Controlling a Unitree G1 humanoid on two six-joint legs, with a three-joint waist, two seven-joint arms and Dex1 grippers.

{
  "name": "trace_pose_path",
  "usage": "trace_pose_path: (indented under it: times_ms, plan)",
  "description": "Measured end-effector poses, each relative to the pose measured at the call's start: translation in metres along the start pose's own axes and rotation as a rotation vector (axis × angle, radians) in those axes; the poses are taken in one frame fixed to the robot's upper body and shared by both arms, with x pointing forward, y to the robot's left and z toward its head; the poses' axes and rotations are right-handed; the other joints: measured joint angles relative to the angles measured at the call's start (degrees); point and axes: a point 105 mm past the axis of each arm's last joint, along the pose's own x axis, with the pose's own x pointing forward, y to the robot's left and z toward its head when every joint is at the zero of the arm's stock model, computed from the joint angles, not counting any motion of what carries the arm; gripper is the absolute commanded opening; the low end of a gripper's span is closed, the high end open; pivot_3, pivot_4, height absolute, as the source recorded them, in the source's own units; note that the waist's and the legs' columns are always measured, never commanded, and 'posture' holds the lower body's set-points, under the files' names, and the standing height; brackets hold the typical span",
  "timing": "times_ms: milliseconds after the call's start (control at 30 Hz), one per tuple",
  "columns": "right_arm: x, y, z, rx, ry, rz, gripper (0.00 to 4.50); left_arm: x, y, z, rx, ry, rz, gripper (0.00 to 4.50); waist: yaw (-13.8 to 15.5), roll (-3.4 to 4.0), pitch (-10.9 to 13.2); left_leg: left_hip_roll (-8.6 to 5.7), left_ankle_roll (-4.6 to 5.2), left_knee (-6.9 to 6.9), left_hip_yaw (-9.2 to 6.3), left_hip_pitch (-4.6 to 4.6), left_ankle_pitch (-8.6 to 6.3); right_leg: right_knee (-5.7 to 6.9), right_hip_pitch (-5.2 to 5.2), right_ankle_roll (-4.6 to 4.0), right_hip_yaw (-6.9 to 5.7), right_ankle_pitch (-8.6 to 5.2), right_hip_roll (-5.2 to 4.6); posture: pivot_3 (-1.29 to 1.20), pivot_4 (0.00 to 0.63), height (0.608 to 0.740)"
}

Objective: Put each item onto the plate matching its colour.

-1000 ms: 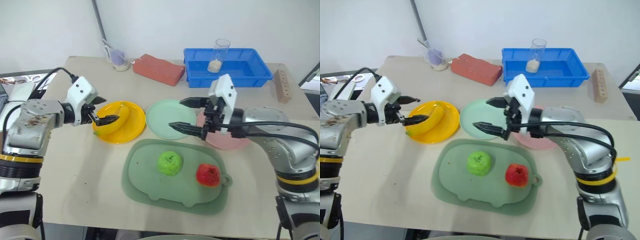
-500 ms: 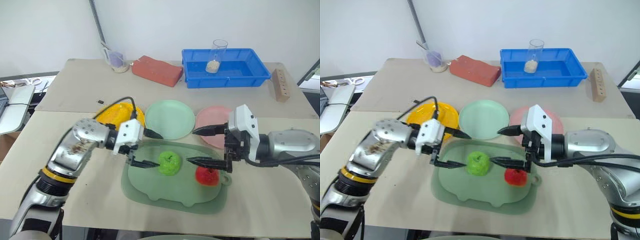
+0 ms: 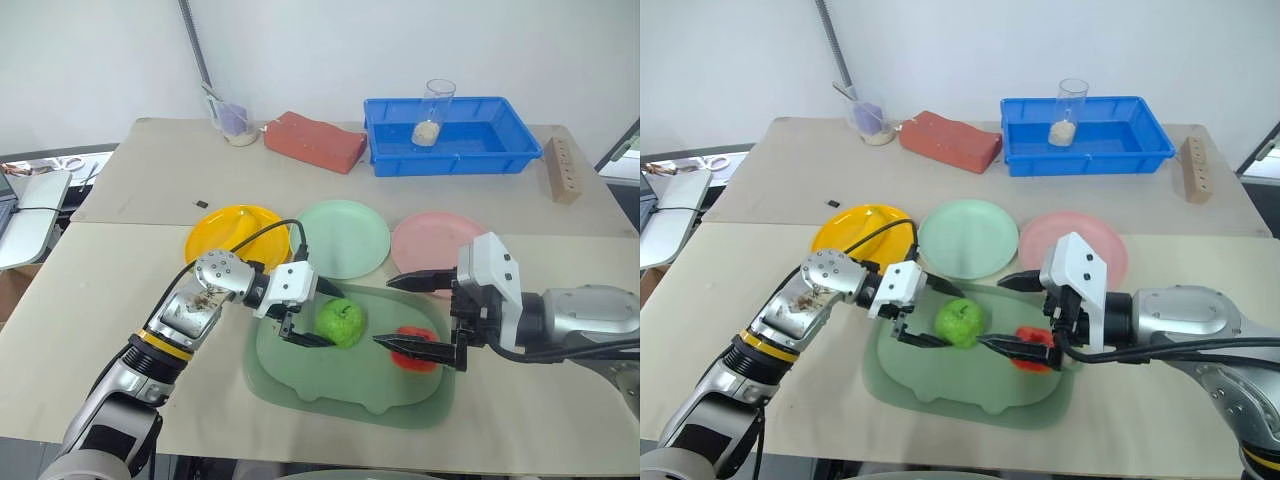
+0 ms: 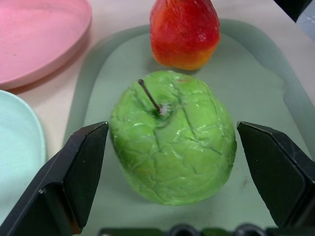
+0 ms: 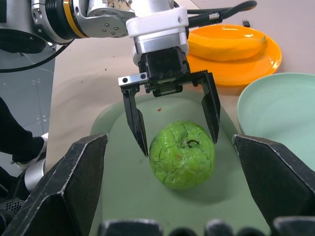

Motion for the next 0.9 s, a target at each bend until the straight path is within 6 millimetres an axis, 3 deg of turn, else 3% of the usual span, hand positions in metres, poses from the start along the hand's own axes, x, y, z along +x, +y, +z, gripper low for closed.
trace_pose_path:
  times_ms: [33, 133, 267, 367, 467, 600, 700, 800, 900]
  plan:
    - [0.000, 0.000, 0.000, 0.001, 0.001, -0.002, 4.50, 0.000, 0.000, 0.000, 0.000, 0.000, 0.000, 2.80, 0.0, 0.00, 0.0, 0.00, 0.00, 0.00, 0.00, 0.00, 0.00, 0.00, 0.00, 0.01, 0.00, 0.00, 0.00, 0.00, 0.150, 0.740]
    - [0.000, -0.001, 0.000, 0.000, 0.001, -0.008, 4.50, 0.000, 0.001, -0.002, 0.001, -0.005, 0.001, 2.24, 0.0, 0.00, 0.0, 0.00, 0.00, 0.01, 0.00, 0.00, 0.00, 0.00, 0.00, 0.01, -0.01, -0.01, 0.00, 0.00, 0.150, 0.740]
    - [0.000, -0.003, 0.003, -0.011, -0.005, -0.017, 4.50, -0.002, 0.002, -0.003, -0.007, -0.007, 0.006, 2.14, 0.0, 0.00, 0.0, 0.00, 0.00, 0.02, 0.00, 0.00, 0.00, 0.00, 0.00, 0.02, -0.01, -0.01, 0.00, 0.00, 0.150, 0.740]
    - [-0.001, -0.007, 0.004, -0.009, -0.009, -0.029, 4.50, -0.016, 0.013, -0.004, -0.034, 0.013, 0.051, 2.14, 0.0, 0.00, 0.0, 0.00, 0.01, 0.01, -0.01, 0.00, 0.01, 0.02, -0.01, 0.06, -0.02, -0.03, 0.01, 0.00, 0.150, 0.740]
    - [-0.001, -0.019, 0.010, -0.010, -0.040, -0.084, 4.50, -0.038, 0.042, 0.009, -0.059, -0.016, 0.164, 2.14, 0.1, -0.01, 0.0, -0.01, 0.02, 0.03, -0.02, -0.01, 0.01, 0.03, -0.02, 0.13, -0.04, -0.06, 0.00, 0.00, 0.150, 0.740]
    - [0.003, -0.042, 0.026, -0.050, -0.108, -0.193, 4.50, -0.061, 0.099, 0.019, -0.074, -0.054, 0.435, 2.14, 0.2, 0.00, 0.0, -0.04, 0.06, 0.12, -0.08, 0.05, 0.00, -0.03, -0.08, 0.37, -0.09, -0.17, 0.00, 0.00, 0.150, 0.740]
    - [0.009, -0.054, 0.029, -0.053, -0.114, -0.249, 4.50, -0.051, 0.119, 0.004, -0.122, -0.048, 0.540, 2.14, 0.3, 0.13, -0.1, -0.06, 0.10, 0.09, -0.07, -0.11, -0.01, 0.02, -0.03, 0.09, -0.07, 0.01, 0.00, 0.00, 0.150, 0.740]
    - [0.011, -0.062, 0.025, -0.051, -0.094, -0.289, 4.50, -0.039, 0.121, -0.017, -0.189, -0.032, 0.571, 2.14, 0.3, 0.25, -0.2, -0.05, 0.12, 0.03, -0.08, -0.12, -0.01, 0.08, -0.07, 0.09, -0.08, 0.01, 0.05, 0.00, 0.150, 0.740]
    - [0.012, -0.067, 0.021, -0.043, -0.081, -0.313, 4.50, -0.030, 0.127, -0.020, -0.209, -0.045, 0.585, 3.50, 0.3, 0.28, -0.2, -0.06, 0.14, 0.06, -0.08, -0.11, 0.00, 0.12, -0.06, 0.10, -0.08, 0.01, 0.06, 0.00, 0.150, 0.740]
